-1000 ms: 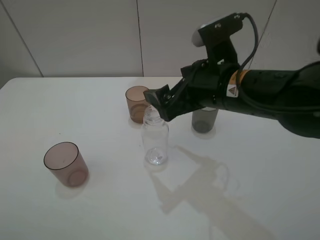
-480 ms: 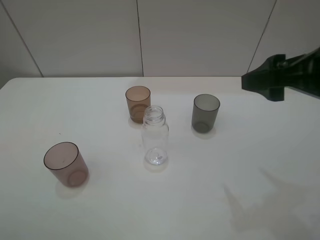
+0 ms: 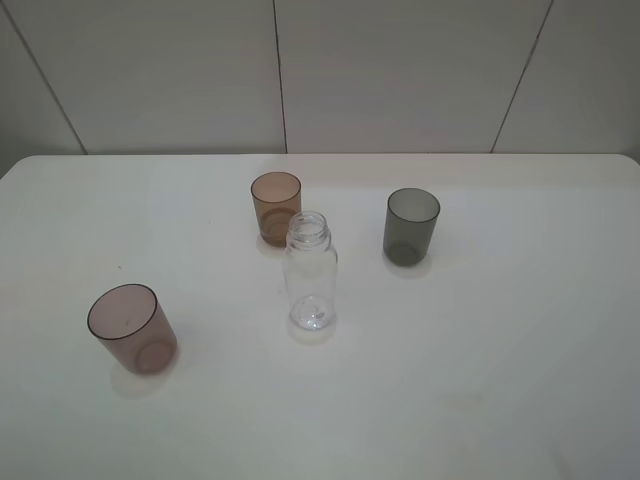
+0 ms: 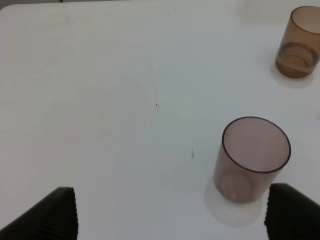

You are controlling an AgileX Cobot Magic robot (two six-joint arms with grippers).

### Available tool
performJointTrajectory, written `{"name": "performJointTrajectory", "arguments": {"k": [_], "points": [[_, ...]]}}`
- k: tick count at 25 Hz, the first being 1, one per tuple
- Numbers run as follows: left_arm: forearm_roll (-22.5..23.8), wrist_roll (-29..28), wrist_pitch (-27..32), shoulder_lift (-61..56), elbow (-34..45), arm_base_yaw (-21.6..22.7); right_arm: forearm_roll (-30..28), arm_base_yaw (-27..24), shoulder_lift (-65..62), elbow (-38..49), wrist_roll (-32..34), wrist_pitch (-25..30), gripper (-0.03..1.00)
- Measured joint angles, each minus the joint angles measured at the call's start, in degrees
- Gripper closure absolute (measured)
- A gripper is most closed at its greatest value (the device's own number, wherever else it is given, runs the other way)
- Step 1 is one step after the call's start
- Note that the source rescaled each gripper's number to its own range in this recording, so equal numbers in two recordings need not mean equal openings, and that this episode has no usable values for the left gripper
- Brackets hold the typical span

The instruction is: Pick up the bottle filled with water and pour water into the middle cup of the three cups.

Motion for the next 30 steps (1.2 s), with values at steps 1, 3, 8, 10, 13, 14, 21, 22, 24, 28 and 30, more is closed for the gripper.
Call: {"name": "performJointTrajectory", "arguments": {"k": [1, 3, 8, 10, 13, 14, 21, 22, 24, 28, 30], "points": [[0.0, 0.0, 0.0, 0.0, 0.0, 0.0, -0.5, -0.1, -1.6, 0.0, 0.0, 1.4, -0.03], [0.0, 0.0, 0.0, 0.0, 0.0, 0.0, -1.2, 0.0, -5.1, 0.0, 0.0, 4.1, -0.03], [0.0, 0.0, 0.0, 0.0, 0.0, 0.0, -1.6, 0.0, -9.4, 0.0, 0.0, 9.6, -0.03], [0.0, 0.0, 0.0, 0.0, 0.0, 0.0, -1.6, 0.0, -10.8, 0.0, 0.0, 12.2, -0.03], [0.0, 0.0, 0.0, 0.0, 0.0, 0.0, -1.6, 0.0, -12.7, 0.0, 0.0, 14.8, -0.03], [0.0, 0.0, 0.0, 0.0, 0.0, 0.0, -1.6, 0.0, -13.5, 0.0, 0.0, 15.1, -0.03], [0.0, 0.0, 0.0, 0.0, 0.0, 0.0, -2.1, 0.0, -20.2, 4.2, 0.0, 15.1, -0.03], [0.0, 0.0, 0.0, 0.0, 0.0, 0.0, -2.1, 0.0, -20.8, 5.1, 0.0, 14.7, -0.03], [0.0, 0.0, 0.0, 0.0, 0.0, 0.0, -2.1, 0.0, -21.9, 6.3, 0.0, 13.3, -0.03], [0.0, 0.0, 0.0, 0.0, 0.0, 0.0, -2.1, 0.0, -22.5, 6.7, 0.0, 12.7, -0.03], [0.0, 0.0, 0.0, 0.0, 0.0, 0.0, -2.1, 0.0, -22.5, 6.7, 0.0, 12.4, -0.03]]}}
